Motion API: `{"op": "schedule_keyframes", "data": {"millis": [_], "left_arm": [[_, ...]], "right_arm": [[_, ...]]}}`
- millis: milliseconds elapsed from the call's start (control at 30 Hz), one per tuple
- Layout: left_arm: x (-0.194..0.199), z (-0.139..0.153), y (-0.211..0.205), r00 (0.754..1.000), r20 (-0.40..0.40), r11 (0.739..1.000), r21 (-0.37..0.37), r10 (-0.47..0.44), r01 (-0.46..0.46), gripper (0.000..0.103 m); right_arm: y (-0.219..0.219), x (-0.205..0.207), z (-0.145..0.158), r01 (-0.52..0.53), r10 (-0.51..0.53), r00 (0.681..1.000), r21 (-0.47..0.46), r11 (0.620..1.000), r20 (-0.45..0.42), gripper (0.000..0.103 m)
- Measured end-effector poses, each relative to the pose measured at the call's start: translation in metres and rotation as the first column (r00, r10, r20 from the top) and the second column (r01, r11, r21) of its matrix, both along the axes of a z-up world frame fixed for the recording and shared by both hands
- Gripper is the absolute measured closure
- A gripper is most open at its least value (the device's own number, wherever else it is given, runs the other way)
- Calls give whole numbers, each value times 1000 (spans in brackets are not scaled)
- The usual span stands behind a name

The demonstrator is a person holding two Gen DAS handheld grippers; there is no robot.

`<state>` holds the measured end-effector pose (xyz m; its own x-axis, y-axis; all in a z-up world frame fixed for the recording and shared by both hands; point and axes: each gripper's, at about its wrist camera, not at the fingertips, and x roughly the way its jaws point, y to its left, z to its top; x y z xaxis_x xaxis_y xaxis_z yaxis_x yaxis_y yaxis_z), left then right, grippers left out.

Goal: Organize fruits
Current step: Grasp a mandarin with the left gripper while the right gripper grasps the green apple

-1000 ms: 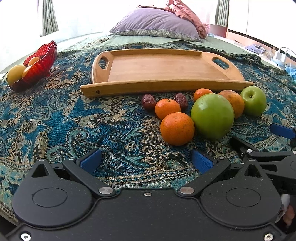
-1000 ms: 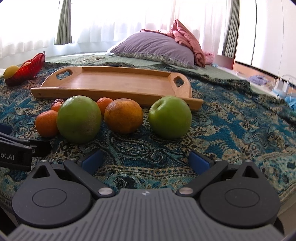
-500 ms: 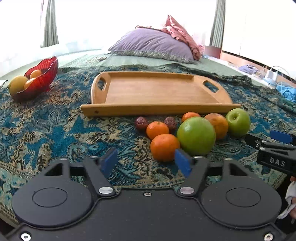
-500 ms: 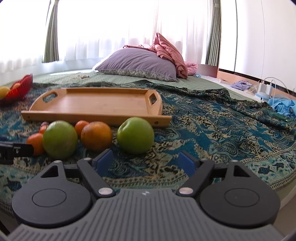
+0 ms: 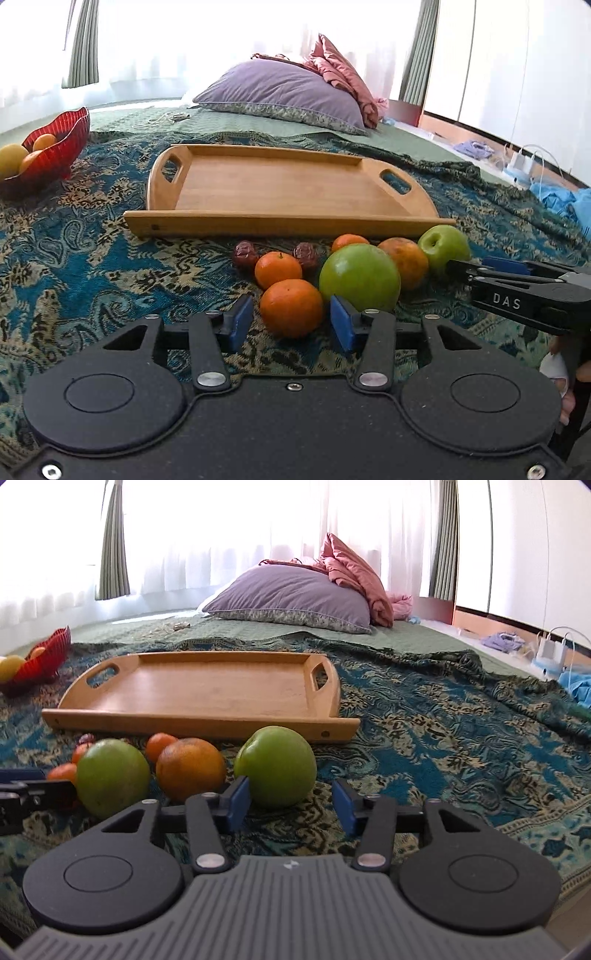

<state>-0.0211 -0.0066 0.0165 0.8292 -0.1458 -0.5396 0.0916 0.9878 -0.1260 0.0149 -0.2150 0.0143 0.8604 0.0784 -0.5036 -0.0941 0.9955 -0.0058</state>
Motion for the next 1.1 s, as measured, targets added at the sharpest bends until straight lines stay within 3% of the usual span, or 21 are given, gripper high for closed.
{"op": "schedule_keyframes", "data": {"millis": [167,400,667,1100], "left_arm": [[2,-1,3,1000,-8,1000,-18,1,-1,59],[0,-7,7,1000,-29,999,-31,-11,10,67],[8,-11,8,999,-27,999,-42,-29,28,66],[17,2,20,997,-39,996,-62,-71,69,67]], "right_arm": [[4,10,2,-22,22,1000,-1,1000,-1,44],[5,31,3,-56,57,998,44,997,-20,44],[4,56,3,-68,72,997,102,992,-40,40],[-1,55,1,-48,55,998,153,987,-41,45]]}}
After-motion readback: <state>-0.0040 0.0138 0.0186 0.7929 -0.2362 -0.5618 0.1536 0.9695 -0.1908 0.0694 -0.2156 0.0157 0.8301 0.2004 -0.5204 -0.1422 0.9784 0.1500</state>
